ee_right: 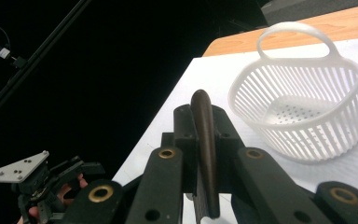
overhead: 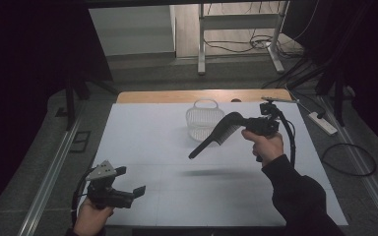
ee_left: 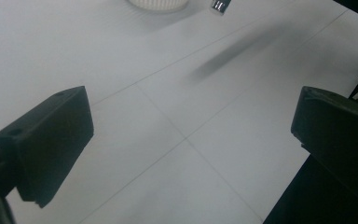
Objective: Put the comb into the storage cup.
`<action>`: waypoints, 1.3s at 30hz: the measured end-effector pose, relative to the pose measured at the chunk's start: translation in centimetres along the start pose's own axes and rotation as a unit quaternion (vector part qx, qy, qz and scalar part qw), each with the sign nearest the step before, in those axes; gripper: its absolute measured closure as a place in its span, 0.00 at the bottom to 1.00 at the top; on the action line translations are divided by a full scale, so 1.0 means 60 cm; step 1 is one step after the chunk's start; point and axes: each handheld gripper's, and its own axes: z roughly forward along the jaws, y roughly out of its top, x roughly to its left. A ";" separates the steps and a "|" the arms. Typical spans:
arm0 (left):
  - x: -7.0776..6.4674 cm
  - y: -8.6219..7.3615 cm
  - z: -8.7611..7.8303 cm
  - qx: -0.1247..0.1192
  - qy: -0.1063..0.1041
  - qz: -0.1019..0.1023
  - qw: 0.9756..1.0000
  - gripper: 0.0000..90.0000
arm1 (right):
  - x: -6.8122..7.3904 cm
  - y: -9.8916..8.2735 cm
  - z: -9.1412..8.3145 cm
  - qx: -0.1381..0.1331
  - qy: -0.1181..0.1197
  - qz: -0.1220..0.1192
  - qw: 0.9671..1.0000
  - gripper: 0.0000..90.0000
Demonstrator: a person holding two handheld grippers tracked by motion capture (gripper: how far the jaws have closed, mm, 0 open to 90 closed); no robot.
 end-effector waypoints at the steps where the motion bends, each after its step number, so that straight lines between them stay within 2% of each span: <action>1: 0.002 -0.003 -0.004 -0.002 0.001 -0.003 1.000 0.00 | -0.001 0.001 0.000 -0.001 -0.001 0.000 1.000 0.93; 5: 0.006 -0.011 -0.014 -0.002 0.004 -0.008 1.000 0.00 | -0.003 0.008 0.002 -0.003 -0.006 0.000 1.000 0.93; 22: 0.002 -0.022 -0.030 0.003 0.024 -0.003 1.000 0.00 | -0.011 0.043 0.002 -0.017 -0.028 -0.003 0.999 0.93; 30: 0.001 -0.023 -0.032 0.005 0.027 0.003 1.000 0.00 | -0.012 0.061 0.003 -0.026 -0.037 -0.004 0.999 0.93; 39: 0.002 -0.022 -0.030 0.014 0.035 -0.002 0.999 0.00 | -0.013 0.077 0.010 -0.033 -0.044 -0.002 0.998 0.93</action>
